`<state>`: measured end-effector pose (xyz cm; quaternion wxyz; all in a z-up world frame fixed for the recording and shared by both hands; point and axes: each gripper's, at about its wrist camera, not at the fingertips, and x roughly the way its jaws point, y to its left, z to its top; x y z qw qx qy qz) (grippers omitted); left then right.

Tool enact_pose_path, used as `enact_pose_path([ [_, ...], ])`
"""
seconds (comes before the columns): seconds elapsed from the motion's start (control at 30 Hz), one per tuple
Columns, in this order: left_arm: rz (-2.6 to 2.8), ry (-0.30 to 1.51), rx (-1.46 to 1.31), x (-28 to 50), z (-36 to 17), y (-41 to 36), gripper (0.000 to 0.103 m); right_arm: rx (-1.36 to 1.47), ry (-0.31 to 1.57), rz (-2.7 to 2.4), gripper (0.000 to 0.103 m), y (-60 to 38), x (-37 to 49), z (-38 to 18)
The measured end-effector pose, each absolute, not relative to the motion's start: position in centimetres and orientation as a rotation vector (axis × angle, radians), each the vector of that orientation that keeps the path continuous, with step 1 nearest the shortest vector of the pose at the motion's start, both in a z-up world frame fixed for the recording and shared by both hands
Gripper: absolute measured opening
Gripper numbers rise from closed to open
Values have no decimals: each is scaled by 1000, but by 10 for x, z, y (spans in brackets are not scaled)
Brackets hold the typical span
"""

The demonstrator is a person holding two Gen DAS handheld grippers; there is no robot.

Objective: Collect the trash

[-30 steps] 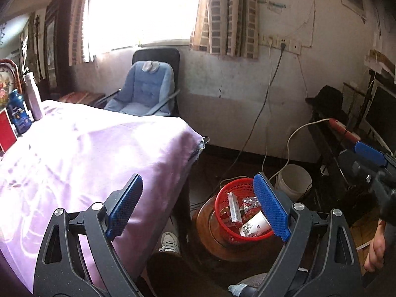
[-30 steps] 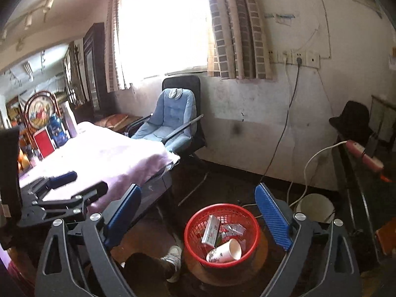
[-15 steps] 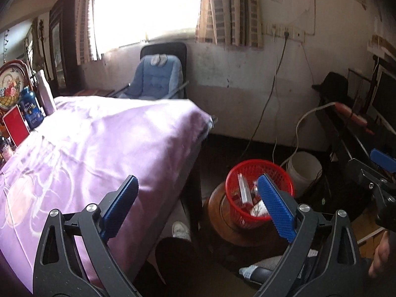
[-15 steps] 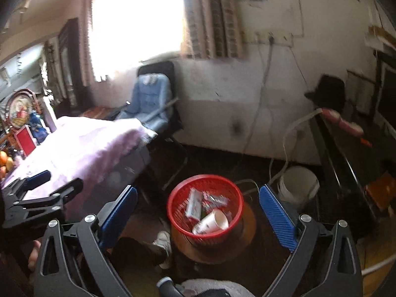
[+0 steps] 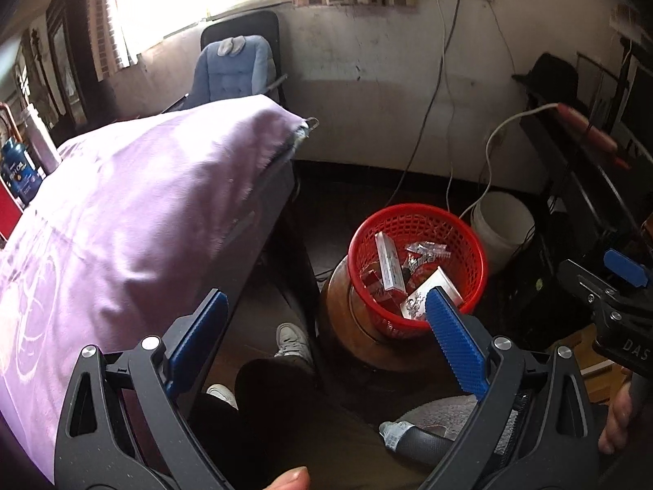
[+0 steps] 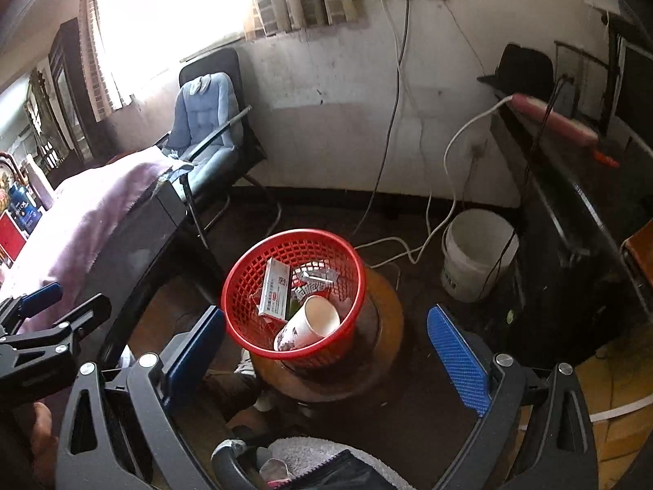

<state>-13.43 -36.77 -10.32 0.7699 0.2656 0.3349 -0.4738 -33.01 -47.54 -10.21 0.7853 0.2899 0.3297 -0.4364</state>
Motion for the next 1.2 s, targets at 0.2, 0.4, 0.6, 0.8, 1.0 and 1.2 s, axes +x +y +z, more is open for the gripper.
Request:
enact_pose_path([
  [0.2, -1033, 741, 605, -139, -115, -384, 94, 627, 704, -950, 97, -479, -329, -106],
  [0.4, -1030, 769, 627, -137, -126, -392, 94, 619, 739, -933, 97, -478, -321, -114],
  [0.6, -1029, 776, 628, -135, -129, -396, 94, 628, 747, -930, 97, -480, -320, -117],
  [0.8, -1035, 755, 629, -139, -128, -395, 94, 636, 746, -927, 97, -480, -319, -118],
  [1.0, -1035, 753, 620, -138, -124, -394, 94, 636, 749, -922, 97, -480, -319, -119],
  [1.2, -1043, 753, 630, -140, -124, -394, 94, 636, 748, -920, 97, -479, -318, -119],
])
